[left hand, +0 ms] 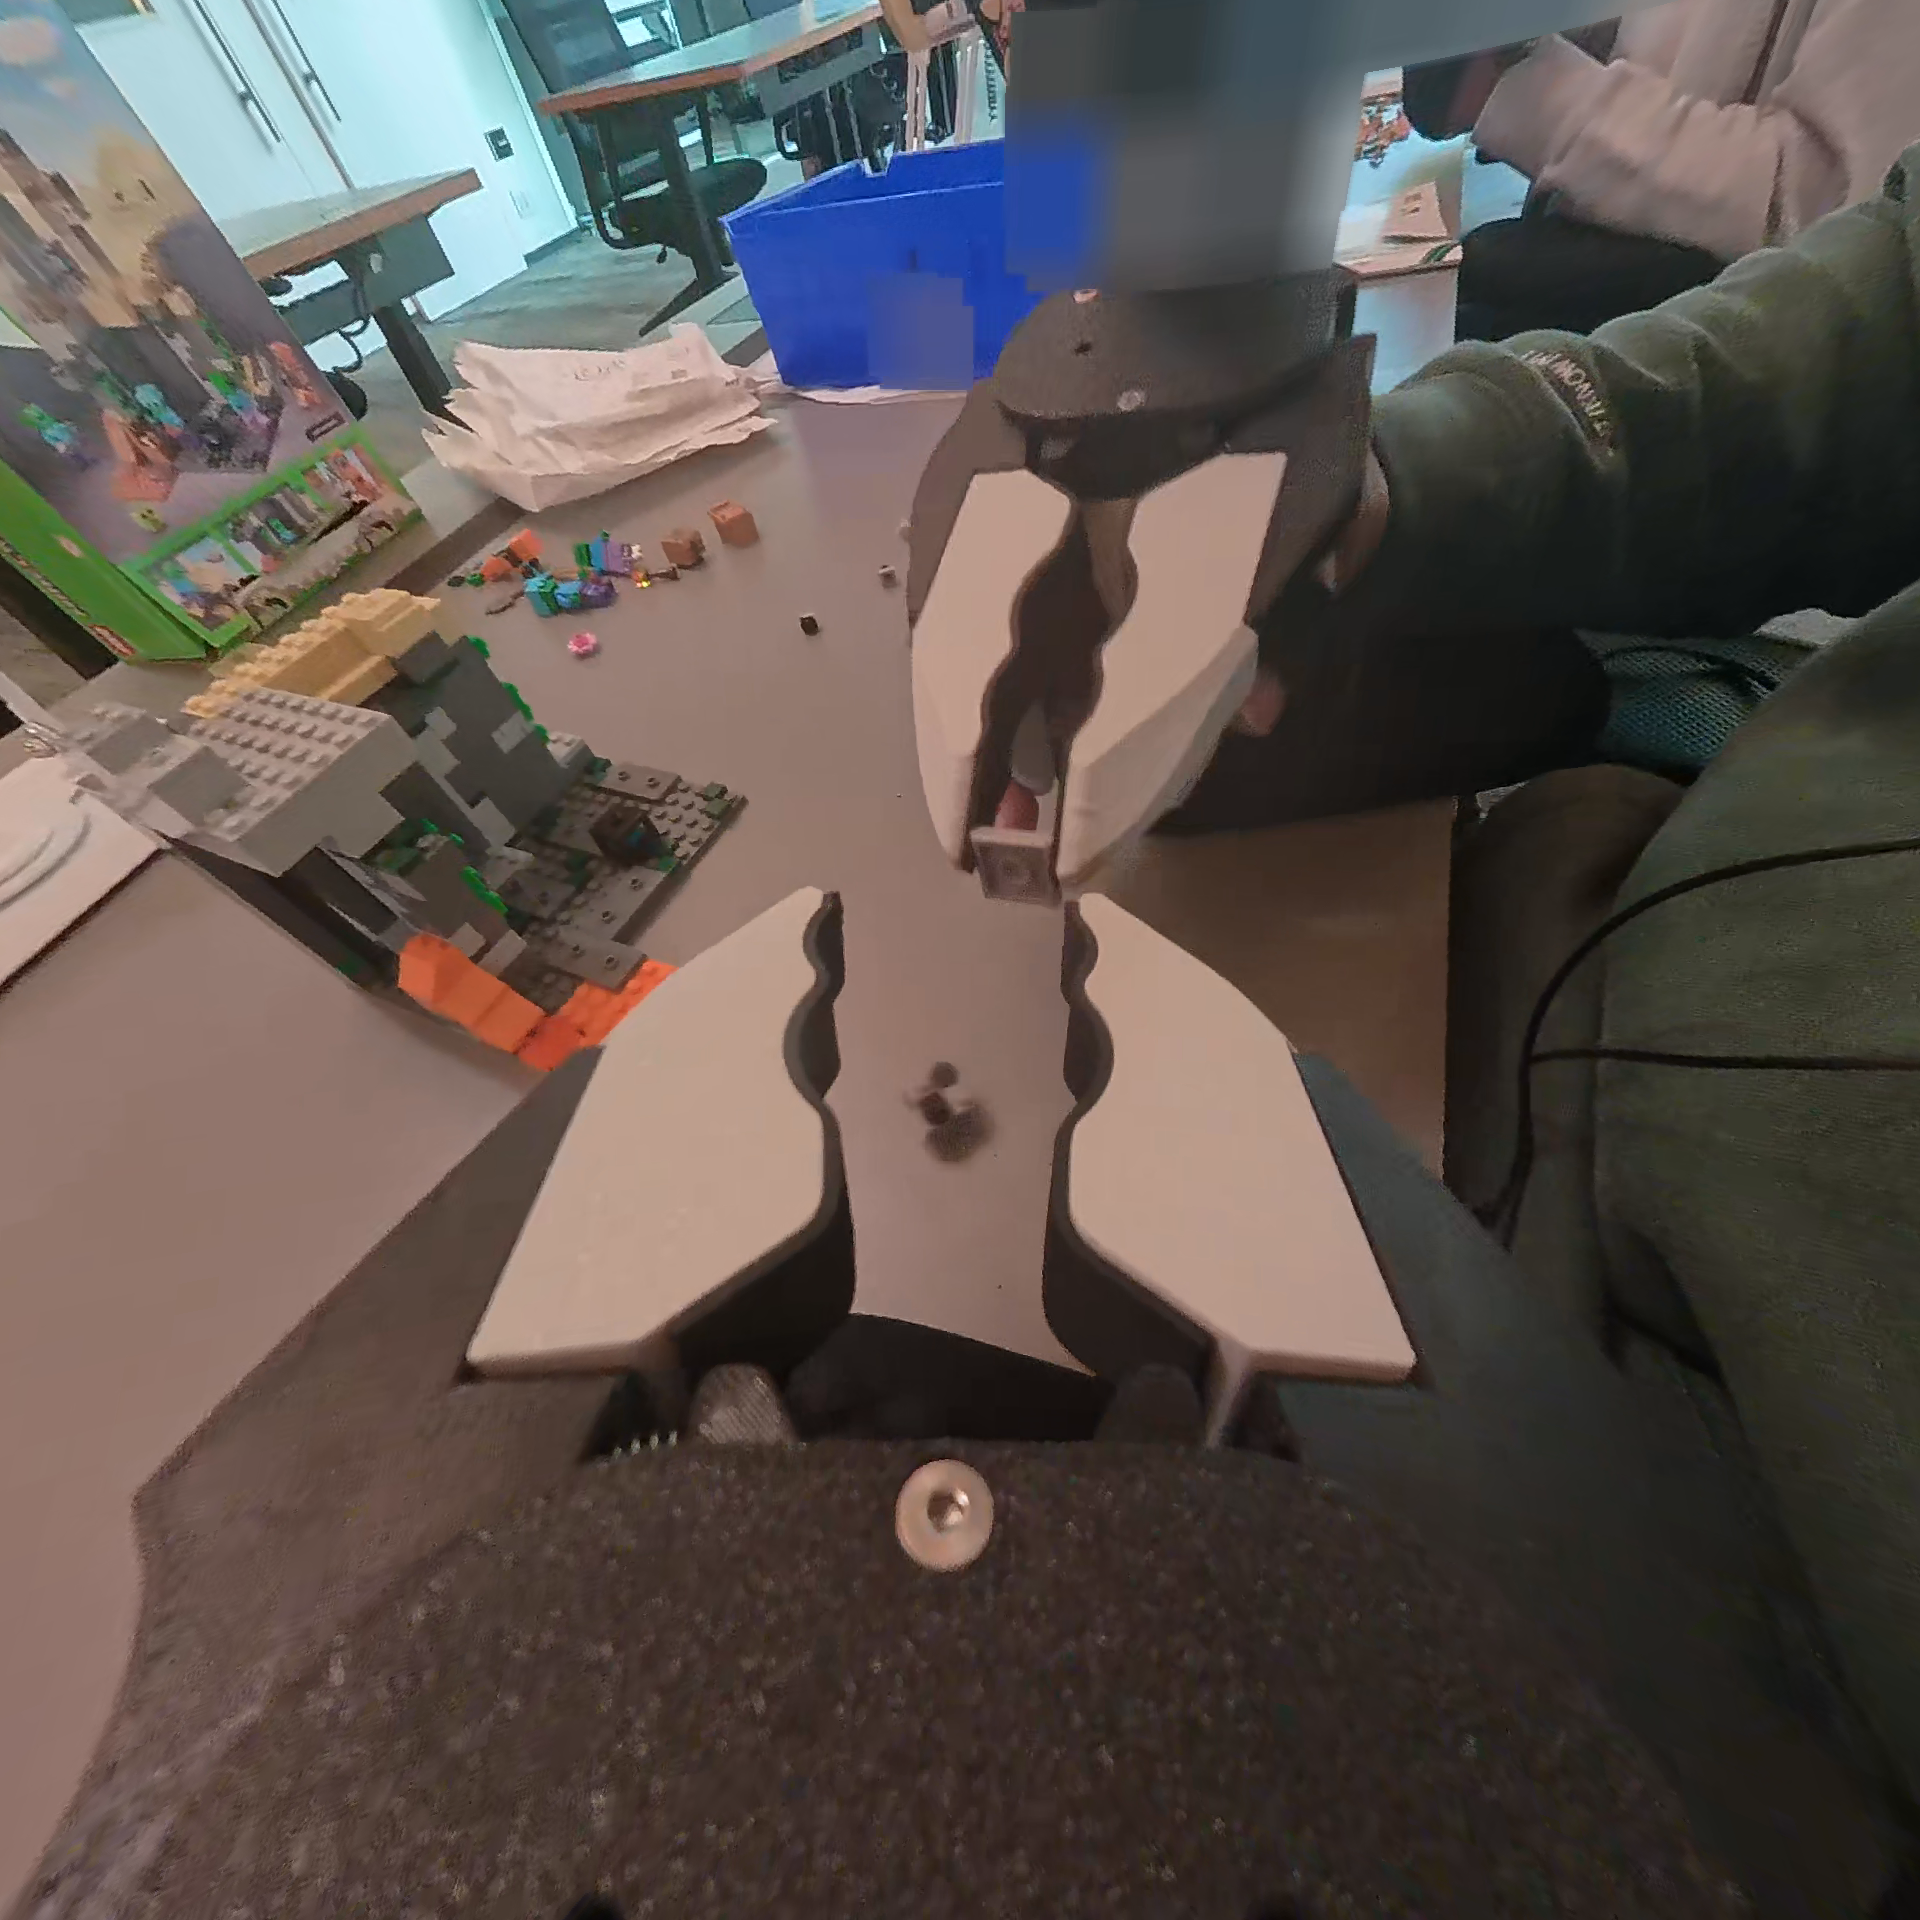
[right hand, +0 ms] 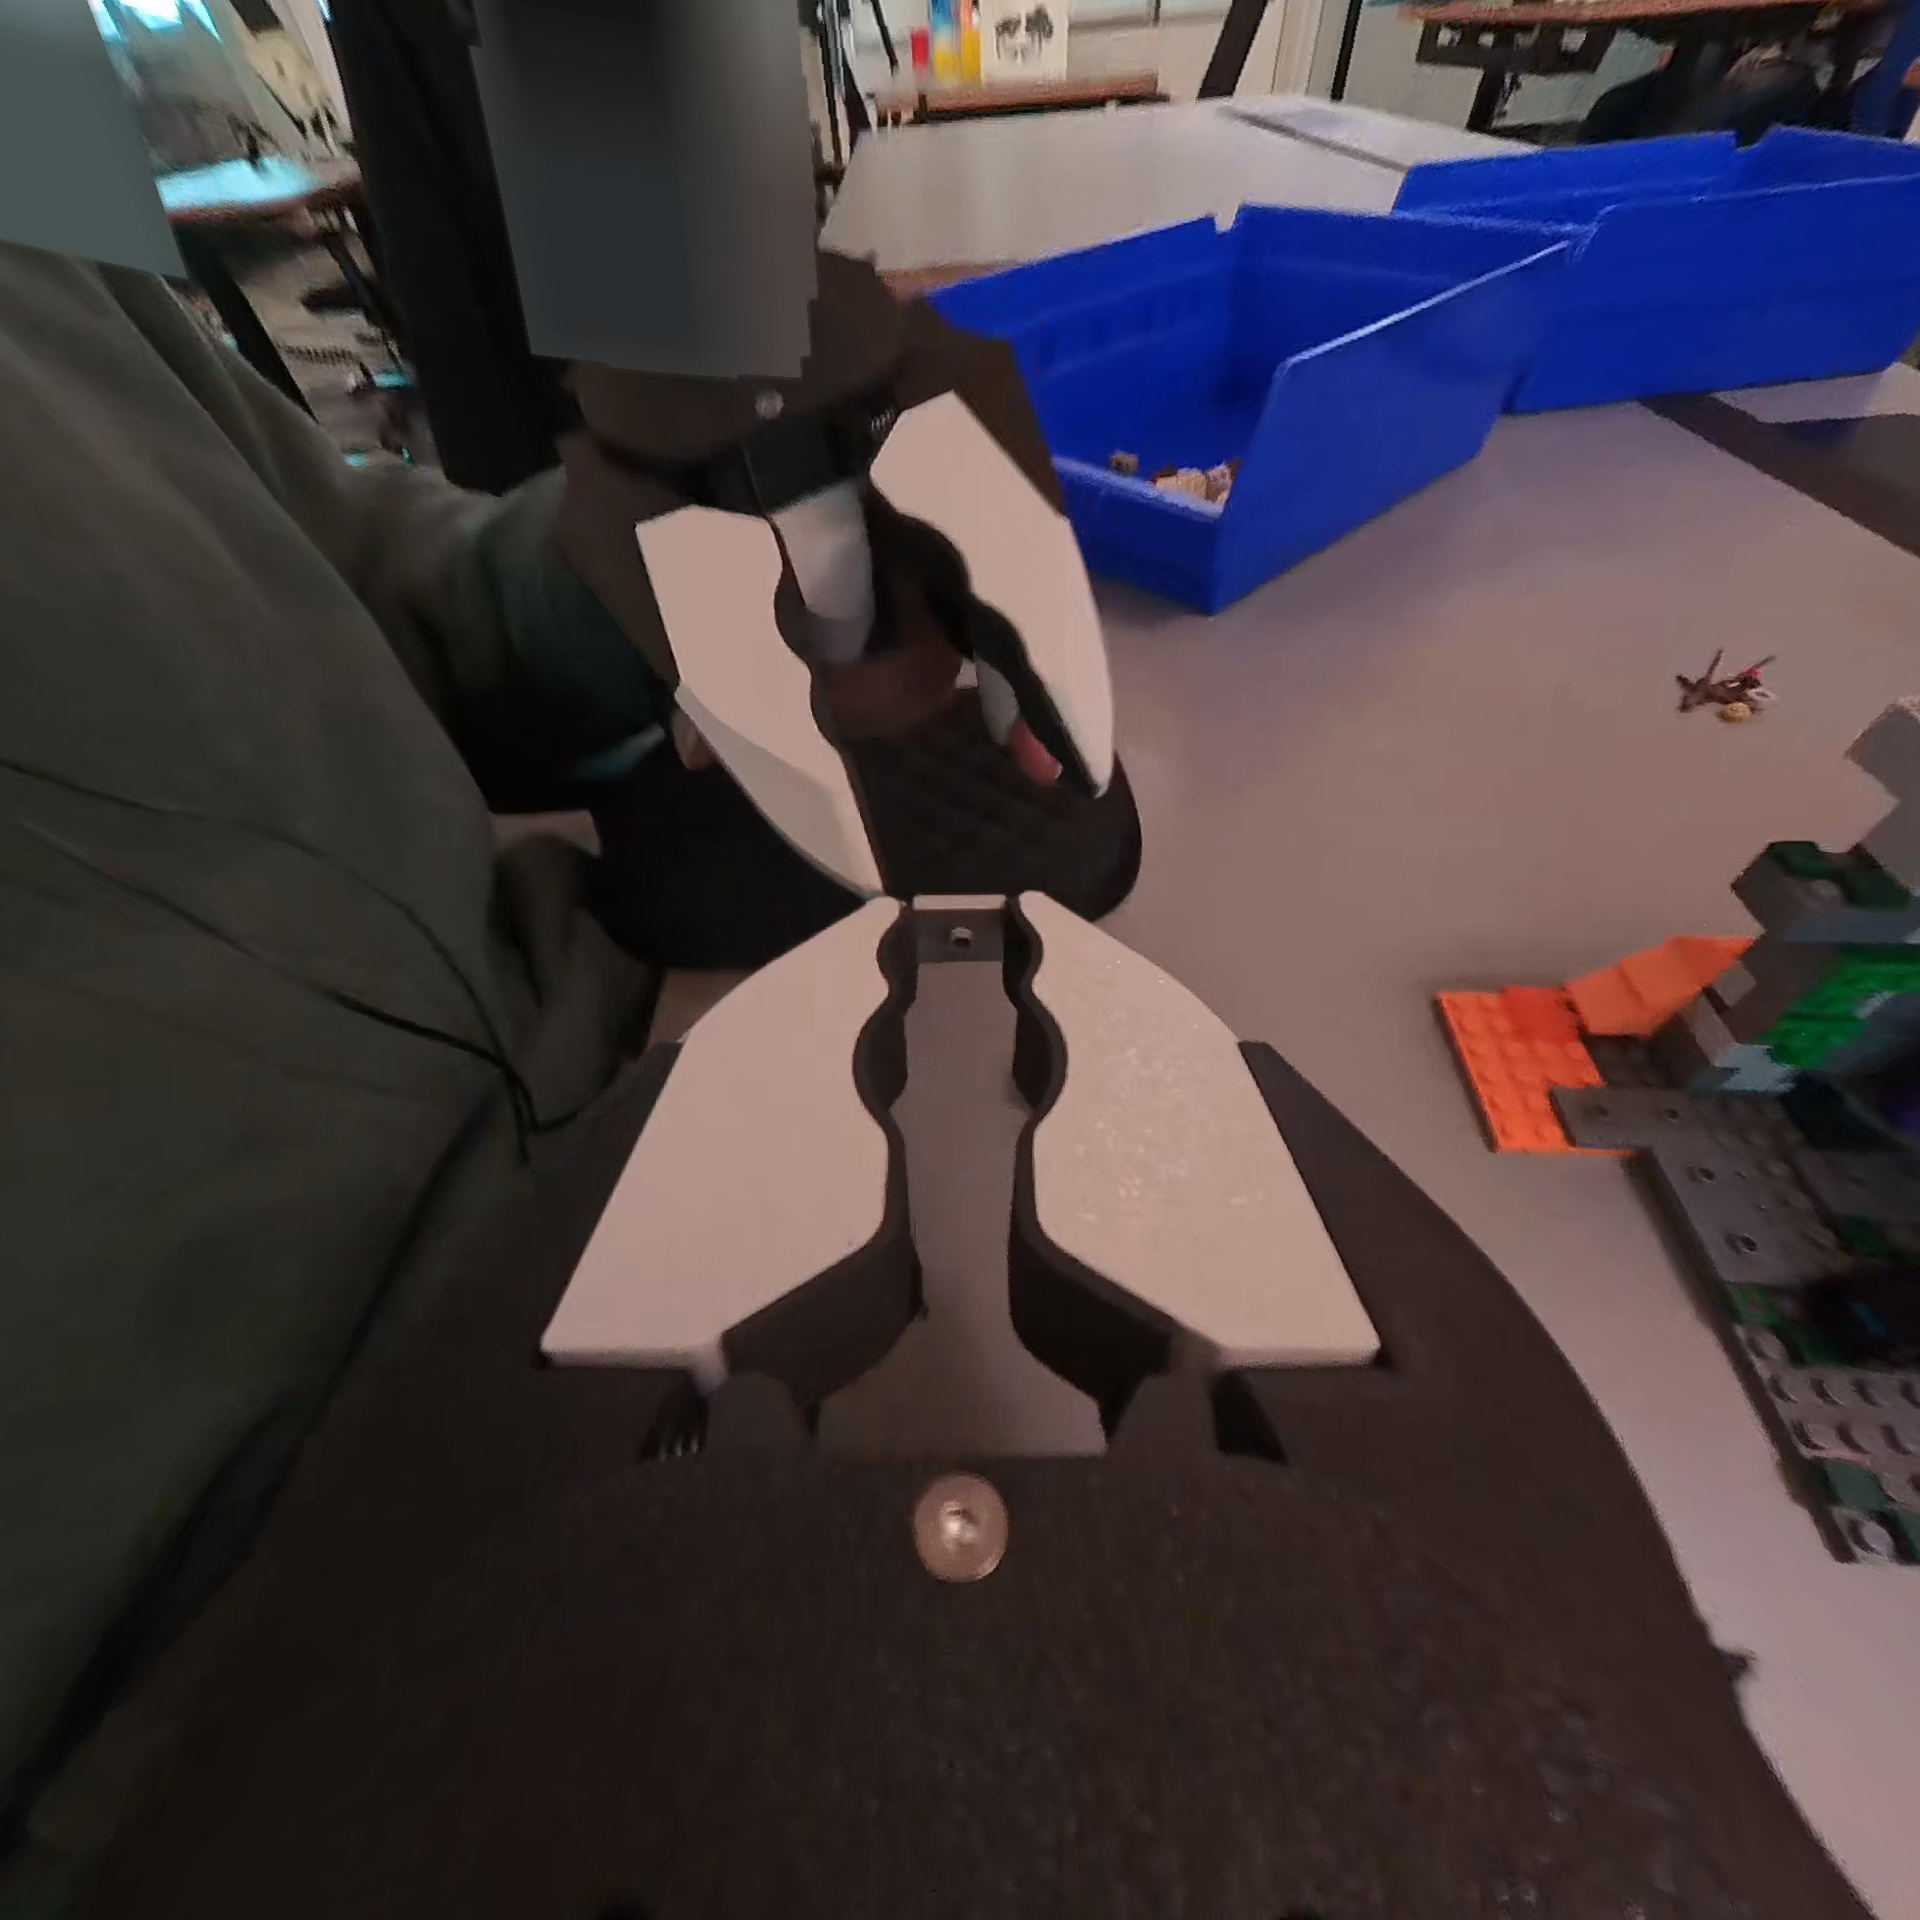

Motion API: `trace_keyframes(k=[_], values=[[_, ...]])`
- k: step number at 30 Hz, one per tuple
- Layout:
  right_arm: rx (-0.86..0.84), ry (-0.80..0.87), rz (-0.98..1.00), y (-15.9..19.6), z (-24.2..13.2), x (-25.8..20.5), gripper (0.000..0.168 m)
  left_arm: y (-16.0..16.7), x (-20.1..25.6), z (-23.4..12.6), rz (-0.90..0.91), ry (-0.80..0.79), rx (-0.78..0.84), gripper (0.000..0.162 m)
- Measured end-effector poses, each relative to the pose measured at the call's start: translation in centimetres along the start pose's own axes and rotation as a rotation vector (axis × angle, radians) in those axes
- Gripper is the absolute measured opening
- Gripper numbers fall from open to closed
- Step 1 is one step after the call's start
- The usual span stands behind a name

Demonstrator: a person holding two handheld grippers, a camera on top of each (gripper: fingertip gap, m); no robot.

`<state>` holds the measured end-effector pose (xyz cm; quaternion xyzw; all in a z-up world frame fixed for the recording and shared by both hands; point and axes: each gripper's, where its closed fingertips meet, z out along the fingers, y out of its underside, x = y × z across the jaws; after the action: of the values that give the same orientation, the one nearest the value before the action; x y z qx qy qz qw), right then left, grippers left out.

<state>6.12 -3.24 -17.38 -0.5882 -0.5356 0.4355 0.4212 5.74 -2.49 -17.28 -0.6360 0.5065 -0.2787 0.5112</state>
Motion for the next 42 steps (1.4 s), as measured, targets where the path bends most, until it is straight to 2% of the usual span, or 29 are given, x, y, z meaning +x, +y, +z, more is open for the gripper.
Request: trace_keyframes(k=[3,7,10,14,18,24,29,33,38,42], values=[[0.058,-0.020,0.049,-1.2,-0.4,-0.1,0.016,-0.7,0.5,-0.2,0.073,-0.019,0.044,0.035],[0.179,-0.102,0.225,-3.4,-0.7,-0.8,0.015,-3.3,0.7,-1.0,0.306,-0.172,0.166,0.026],[0.273,-0.167,0.367,-5.0,-0.8,-1.0,0.015,-5.0,1.2,-1.7,0.390,-0.234,0.240,0.022],[0.355,-0.270,0.476,-6.5,-0.6,-1.9,0.016,-5.6,0.8,-1.8,0.470,-0.318,0.227,0.019],[0.371,-0.295,0.492,-6.9,-0.4,-2.1,0.016,-6.1,0.6,-2.6,0.483,-0.352,0.249,0.005],[0.302,-0.220,0.430,-5.9,-0.3,-1.2,0.017,-5.4,-1.6,-4.8,0.375,-0.361,0.194,0.004],[0.193,-0.091,0.335,-3.7,-0.5,0.2,0.017,-0.4,-9.9,-10.4,0.213,-0.579,-0.124,0.005],[0.179,-0.090,0.353,-2.6,-0.6,0.5,0.016,5.1,-16.0,-16.5,0.027,-0.737,-0.359,0.005],[0.159,-0.076,0.337,-2.1,-0.5,0.6,0.015,11.3,-19.3,-21.1,-0.202,-0.777,-0.563,0.006],[0.138,-0.070,0.335,-1.7,-0.3,0.6,0.015,13.7,-20.2,-22.4,-0.280,-0.788,-0.646,0.040]])
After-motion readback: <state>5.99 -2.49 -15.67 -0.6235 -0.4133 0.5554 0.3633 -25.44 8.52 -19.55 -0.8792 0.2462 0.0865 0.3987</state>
